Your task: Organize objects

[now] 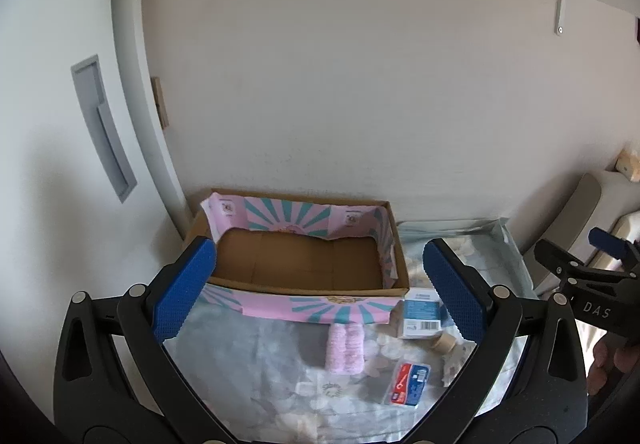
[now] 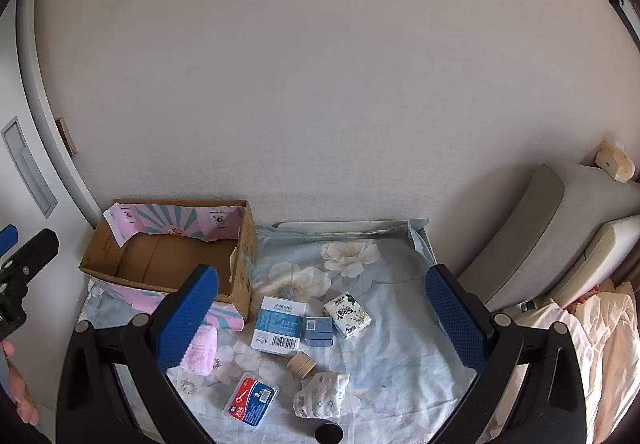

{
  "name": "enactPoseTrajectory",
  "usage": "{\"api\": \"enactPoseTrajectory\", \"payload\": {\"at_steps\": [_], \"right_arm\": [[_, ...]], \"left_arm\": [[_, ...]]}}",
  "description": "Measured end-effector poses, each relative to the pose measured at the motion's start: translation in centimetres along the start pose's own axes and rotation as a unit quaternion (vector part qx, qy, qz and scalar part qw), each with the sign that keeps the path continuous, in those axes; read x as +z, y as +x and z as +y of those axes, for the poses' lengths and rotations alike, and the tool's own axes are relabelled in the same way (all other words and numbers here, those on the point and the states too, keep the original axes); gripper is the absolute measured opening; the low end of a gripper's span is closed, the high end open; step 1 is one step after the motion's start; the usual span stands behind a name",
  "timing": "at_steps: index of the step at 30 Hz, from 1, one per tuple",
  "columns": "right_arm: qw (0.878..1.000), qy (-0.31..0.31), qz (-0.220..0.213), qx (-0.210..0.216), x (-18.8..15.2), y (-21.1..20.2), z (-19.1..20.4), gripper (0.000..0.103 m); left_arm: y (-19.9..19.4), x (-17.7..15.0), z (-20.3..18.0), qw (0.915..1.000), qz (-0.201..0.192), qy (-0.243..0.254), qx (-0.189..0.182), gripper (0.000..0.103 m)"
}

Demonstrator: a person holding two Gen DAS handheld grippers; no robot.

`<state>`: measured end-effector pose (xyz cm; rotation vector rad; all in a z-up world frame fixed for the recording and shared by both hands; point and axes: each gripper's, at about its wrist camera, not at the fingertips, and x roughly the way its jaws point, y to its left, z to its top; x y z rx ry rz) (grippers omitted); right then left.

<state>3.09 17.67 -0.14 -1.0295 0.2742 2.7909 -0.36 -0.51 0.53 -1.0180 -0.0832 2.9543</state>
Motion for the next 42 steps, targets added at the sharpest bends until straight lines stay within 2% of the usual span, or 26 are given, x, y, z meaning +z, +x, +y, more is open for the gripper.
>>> {"api": "enactPoseTrajectory", "payload": {"at_steps": [21,42], "right_arm": [[1.000,0.001,0.003,0.002,0.0,-0.5,0.1,0.103],[1.000,-0.003,0.003,-0.007,0.2,-0.5,0.1,0.103]], "left_arm": [[-0.3,-0.9,-1.7,0.9996,0.000,0.028,0.009,0.103],[-0.8,-0.9,-1.2,0.9995,-0.004,0.027,0.015,0.103]]}}
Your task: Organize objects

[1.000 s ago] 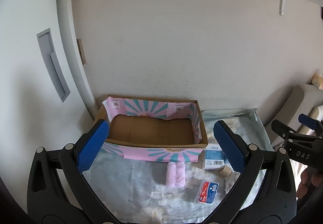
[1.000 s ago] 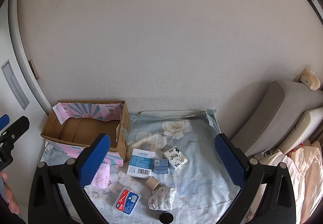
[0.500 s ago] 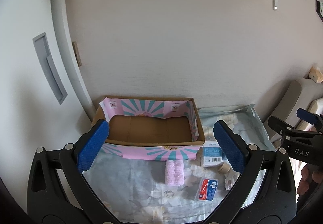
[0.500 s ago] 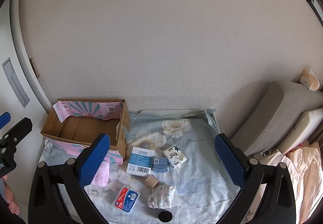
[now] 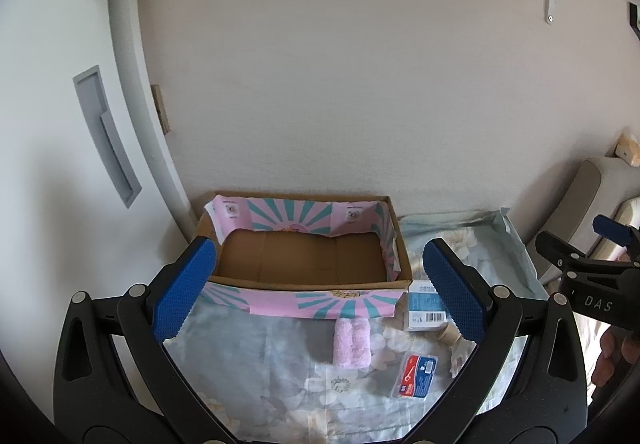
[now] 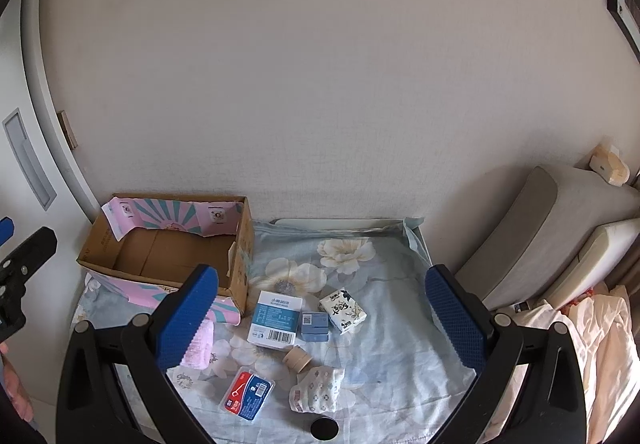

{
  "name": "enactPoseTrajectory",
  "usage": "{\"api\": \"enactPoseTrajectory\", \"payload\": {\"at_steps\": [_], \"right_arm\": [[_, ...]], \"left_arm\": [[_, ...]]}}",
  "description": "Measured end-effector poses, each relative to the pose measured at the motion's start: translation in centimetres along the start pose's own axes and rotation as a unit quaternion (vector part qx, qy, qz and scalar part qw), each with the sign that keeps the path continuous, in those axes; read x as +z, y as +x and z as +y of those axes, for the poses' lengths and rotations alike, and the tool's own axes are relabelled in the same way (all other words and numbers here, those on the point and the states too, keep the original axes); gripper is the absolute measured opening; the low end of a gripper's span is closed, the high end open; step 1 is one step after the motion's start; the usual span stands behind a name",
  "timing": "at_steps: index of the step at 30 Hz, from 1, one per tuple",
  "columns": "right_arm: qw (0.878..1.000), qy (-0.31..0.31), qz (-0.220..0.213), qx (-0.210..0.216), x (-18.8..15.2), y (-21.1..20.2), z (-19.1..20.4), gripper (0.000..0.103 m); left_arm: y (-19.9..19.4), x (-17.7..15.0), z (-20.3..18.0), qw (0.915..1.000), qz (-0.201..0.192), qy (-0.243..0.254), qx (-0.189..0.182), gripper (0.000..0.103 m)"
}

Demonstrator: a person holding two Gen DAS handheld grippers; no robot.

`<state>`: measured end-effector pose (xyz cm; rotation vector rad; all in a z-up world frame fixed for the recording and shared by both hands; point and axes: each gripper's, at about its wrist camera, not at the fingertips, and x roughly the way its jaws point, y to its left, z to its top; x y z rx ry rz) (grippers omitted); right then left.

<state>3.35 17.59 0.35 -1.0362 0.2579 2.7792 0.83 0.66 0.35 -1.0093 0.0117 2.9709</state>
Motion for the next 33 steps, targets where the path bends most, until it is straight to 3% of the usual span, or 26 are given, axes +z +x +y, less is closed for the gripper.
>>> {"api": "enactPoseTrajectory", "payload": {"at_steps": [33], "right_arm": [[1.000,0.012,-0.003,0.009,-0.10,-0.65,0.23,0.103]], "left_arm": [[-0.79,-0.31,0.40,1.0000,0.007,0.005,0.003,0.103]]}}
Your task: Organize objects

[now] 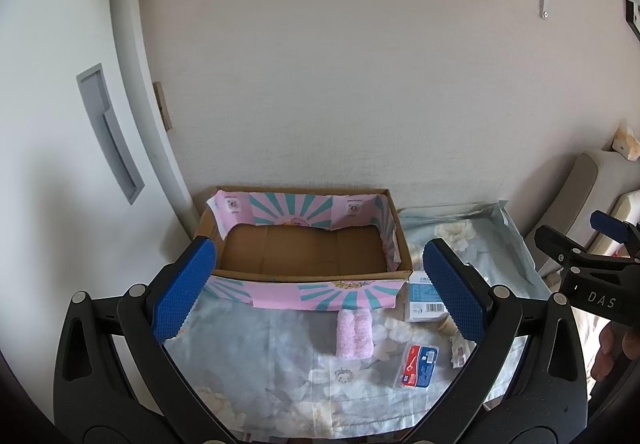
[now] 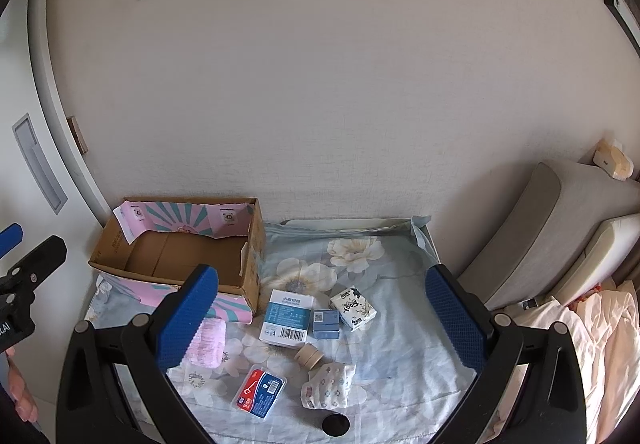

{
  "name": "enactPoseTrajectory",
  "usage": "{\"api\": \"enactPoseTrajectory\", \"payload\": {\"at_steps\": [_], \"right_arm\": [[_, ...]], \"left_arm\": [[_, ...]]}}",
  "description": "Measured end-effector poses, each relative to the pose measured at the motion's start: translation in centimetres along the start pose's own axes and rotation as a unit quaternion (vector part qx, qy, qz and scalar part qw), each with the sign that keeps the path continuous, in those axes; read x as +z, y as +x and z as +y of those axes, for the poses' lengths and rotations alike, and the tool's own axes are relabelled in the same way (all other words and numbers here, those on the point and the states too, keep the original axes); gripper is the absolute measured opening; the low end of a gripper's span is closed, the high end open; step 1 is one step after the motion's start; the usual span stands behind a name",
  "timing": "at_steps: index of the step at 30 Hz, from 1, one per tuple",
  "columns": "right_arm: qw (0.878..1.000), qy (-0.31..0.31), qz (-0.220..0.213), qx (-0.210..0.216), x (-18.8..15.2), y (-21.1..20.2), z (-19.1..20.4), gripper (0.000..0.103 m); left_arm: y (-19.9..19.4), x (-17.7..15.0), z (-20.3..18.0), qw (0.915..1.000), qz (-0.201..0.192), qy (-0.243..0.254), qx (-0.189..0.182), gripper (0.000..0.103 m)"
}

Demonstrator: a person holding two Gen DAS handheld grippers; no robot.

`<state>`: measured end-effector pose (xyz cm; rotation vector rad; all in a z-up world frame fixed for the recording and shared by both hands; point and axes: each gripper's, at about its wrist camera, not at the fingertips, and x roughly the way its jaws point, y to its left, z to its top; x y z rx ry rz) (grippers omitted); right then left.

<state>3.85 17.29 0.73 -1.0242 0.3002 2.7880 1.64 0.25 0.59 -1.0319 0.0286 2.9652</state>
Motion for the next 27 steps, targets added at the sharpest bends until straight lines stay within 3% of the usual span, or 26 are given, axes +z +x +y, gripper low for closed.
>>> {"api": "enactPoseTrajectory", "payload": {"at_steps": [20,27], "right_arm": [[1.000,0.011,0.006,-0.009,0.2,-0.2,-0.7,0.103],[1.000,0.017,0.011,-0.002,1.7,0.5,-5.2,0.103]], "left_arm": [[1.0,-0.3,-0.6,0.9997,0.018,-0.014,-0.010,0.103],[1.8,0.1,-0.4,0.9996,0.018,-0.015,-0.018,0.103]]}}
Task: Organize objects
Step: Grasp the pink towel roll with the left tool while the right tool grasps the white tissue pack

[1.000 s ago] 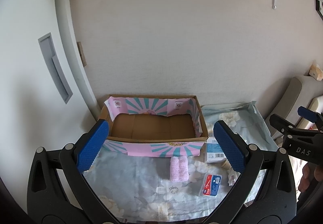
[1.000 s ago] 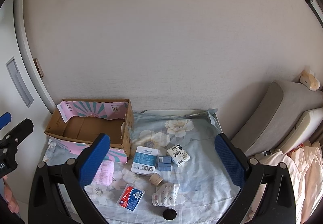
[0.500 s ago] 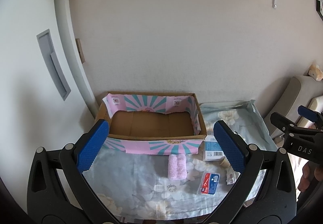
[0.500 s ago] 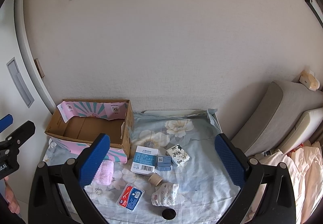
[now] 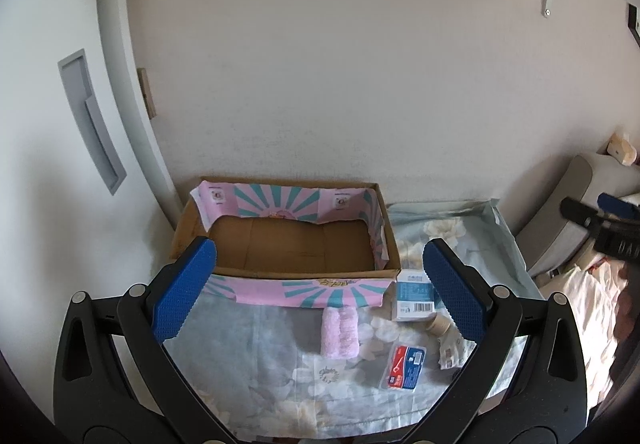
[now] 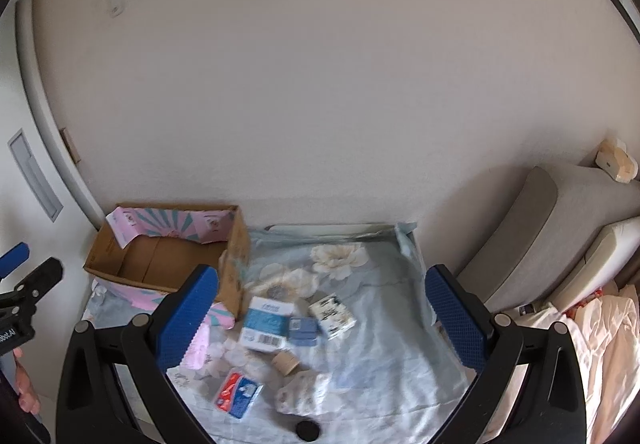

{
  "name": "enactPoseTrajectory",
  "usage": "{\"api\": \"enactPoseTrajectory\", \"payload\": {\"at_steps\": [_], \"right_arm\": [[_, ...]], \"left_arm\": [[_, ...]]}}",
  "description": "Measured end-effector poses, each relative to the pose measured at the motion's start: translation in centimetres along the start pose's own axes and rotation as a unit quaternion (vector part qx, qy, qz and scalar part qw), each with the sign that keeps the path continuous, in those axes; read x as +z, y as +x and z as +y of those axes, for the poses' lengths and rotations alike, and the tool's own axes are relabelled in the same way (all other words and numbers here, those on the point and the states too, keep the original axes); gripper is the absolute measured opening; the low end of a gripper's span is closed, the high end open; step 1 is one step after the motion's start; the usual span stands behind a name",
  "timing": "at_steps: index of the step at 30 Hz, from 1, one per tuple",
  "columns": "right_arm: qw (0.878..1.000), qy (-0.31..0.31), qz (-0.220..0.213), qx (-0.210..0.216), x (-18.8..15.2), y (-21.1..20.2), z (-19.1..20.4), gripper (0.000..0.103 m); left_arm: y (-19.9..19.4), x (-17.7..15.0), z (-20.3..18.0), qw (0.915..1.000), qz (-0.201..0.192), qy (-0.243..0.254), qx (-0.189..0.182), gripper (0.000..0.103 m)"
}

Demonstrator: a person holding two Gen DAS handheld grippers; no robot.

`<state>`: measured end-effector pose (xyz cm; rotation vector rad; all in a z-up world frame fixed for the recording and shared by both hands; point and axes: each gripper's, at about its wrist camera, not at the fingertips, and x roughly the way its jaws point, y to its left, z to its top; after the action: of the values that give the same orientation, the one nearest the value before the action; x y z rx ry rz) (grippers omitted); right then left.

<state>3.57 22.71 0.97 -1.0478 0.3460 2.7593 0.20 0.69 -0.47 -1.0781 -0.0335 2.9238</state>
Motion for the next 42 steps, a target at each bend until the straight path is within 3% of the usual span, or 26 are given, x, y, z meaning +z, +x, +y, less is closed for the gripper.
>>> {"api": "enactPoseTrajectory", "payload": {"at_steps": [5,12,22,26,32,38,42], "right_arm": [[0.999,-0.011,0.035,0.002,0.4,2.6,-3.4,0.103],[0.993,-0.054,0.104,0.032,-2.3,9.0,-6.0,0.103],[0.962,-0.162,0.196,0.101,-8.2,18.0,-5.3,0.103],[0.948,-0.203,0.222,0.103,-9.9,20.9,-4.1,0.097],[0.932,-0.236,0.250,0.111,-11.2,23.6,-3.2,0.088],[0.922,-0.242,0.274,0.129,-11.6,25.2,-2.6,0.073],[0.917,-0.253,0.281,0.130,-11.8,25.6,-2.2,0.063]], "left_arm": [[2.1,-1.3,-0.6,0.9997,0.024,0.000,-0.001,0.103],[7.9,-6.6,-2.2,0.9948,0.100,-0.011,-0.015,0.103],[15.3,-12.8,-3.2,0.9855,0.167,-0.032,0.004,0.097],[17.8,-14.3,-3.3,0.9797,0.197,-0.029,0.017,0.084],[19.7,-15.5,-2.9,0.9754,0.214,-0.045,0.024,0.079],[20.7,-15.9,-2.3,0.9722,0.226,-0.058,0.022,0.065],[21.3,-16.0,-2.0,0.9705,0.233,-0.061,0.018,0.047]]}}
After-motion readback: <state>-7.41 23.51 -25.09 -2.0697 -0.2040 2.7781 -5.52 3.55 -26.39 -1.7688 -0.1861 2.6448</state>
